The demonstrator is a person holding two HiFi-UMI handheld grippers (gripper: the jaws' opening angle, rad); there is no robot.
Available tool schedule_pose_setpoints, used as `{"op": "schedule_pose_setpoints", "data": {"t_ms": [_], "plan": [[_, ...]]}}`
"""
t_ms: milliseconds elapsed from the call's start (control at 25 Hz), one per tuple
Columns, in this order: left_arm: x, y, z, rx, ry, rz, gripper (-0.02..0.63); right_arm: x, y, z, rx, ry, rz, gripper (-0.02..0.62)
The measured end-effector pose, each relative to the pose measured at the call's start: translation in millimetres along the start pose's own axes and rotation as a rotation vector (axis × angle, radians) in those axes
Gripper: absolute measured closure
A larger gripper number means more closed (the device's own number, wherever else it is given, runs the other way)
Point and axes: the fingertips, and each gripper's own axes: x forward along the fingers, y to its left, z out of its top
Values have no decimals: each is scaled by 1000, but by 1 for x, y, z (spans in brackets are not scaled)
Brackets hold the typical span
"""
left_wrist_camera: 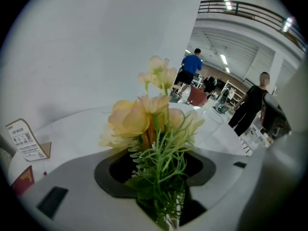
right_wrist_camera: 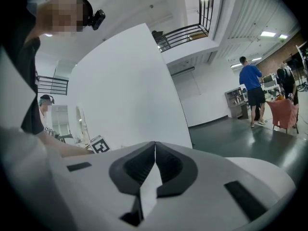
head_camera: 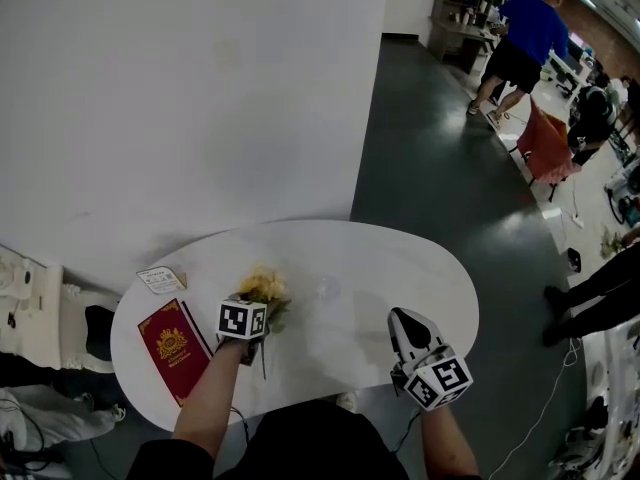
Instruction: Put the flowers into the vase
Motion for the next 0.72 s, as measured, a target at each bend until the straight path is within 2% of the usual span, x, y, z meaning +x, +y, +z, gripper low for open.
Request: {"op": "schedule_pose_setpoints", "data": {"t_ms": [240,360,720], "plan": [[-29,-26,40,63,-144,-31,367,-1,3,14,-28,-20,14,572],[-41,-32,57,96,-207,-22,371,-3,4,21,-44,-35,23,572],[-96,-48,114,134,-465,-36,371,-6,11,48,-99,-74,52,572]]}}
